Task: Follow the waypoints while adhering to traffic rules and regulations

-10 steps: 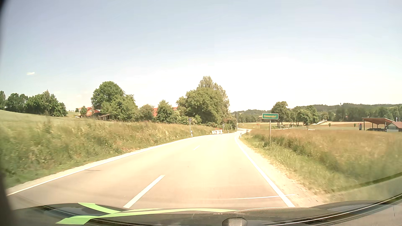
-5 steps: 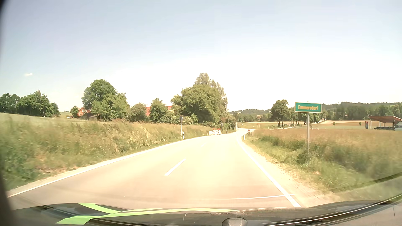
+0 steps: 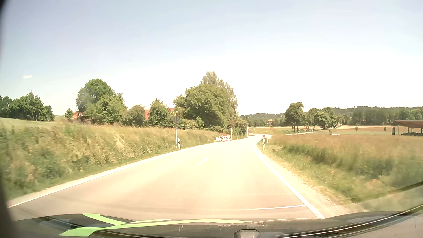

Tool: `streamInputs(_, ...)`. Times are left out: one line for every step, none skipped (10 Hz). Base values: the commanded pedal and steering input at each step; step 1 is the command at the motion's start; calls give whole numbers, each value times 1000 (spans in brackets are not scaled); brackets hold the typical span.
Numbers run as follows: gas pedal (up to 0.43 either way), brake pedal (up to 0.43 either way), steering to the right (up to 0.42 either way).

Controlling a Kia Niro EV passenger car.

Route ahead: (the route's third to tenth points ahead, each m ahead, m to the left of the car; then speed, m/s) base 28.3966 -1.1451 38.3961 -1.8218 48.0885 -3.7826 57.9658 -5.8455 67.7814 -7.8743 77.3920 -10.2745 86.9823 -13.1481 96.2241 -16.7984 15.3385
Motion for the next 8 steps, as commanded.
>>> streamInputs(87, 0, 7)
streamInputs(59, 0, 8)
streamInputs(47, 0, 10)
streamInputs(47, 0, 10)
streamInputs(59, 0, 9)
streamInputs(59, 0, 9)
streamInputs(59, 0, 10)
streamInputs(87, 0, 11)
